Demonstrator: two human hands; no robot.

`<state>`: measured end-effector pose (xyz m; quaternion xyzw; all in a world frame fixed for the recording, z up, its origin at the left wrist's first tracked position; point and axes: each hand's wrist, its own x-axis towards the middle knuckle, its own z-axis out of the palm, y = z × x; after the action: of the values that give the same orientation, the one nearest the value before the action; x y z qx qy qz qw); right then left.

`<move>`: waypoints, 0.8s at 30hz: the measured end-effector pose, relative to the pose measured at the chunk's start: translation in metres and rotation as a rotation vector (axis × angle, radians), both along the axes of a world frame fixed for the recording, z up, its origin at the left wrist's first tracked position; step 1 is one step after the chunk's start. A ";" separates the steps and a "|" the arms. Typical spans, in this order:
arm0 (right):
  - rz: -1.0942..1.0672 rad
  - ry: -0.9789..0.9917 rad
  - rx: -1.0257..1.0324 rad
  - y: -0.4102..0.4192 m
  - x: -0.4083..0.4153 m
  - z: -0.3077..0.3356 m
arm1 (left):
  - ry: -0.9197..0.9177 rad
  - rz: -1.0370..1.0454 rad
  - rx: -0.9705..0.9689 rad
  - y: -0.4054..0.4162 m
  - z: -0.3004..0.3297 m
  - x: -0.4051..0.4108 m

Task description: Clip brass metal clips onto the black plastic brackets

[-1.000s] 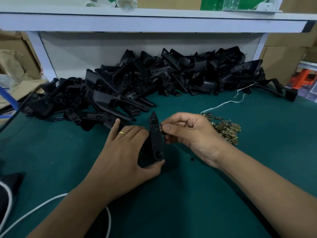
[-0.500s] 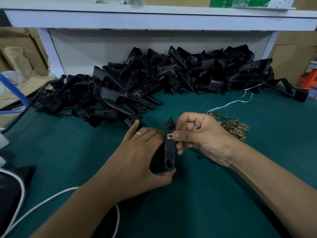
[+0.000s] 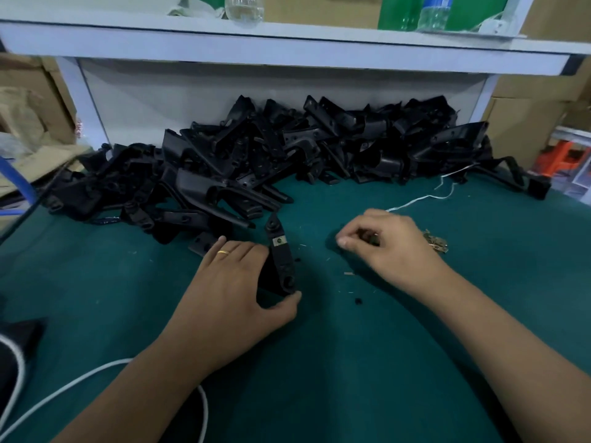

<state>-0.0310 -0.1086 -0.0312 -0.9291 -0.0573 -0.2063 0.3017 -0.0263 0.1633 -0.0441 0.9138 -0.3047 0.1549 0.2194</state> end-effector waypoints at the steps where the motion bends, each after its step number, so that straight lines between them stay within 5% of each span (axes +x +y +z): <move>1: 0.000 0.026 -0.067 0.000 0.002 -0.003 | 0.003 0.004 -0.005 0.000 -0.001 0.000; 16: -0.069 0.079 -0.179 0.012 0.003 -0.006 | 0.016 0.024 -0.022 0.000 -0.002 0.000; 24: 0.269 0.253 0.762 0.042 -0.005 0.003 | -0.017 0.009 -0.056 -0.002 -0.005 0.002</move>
<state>-0.0364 -0.0665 -0.0283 -0.7534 -0.0604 -0.0559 0.6524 -0.0242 0.1617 -0.0487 0.9072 -0.2981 0.1719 0.2419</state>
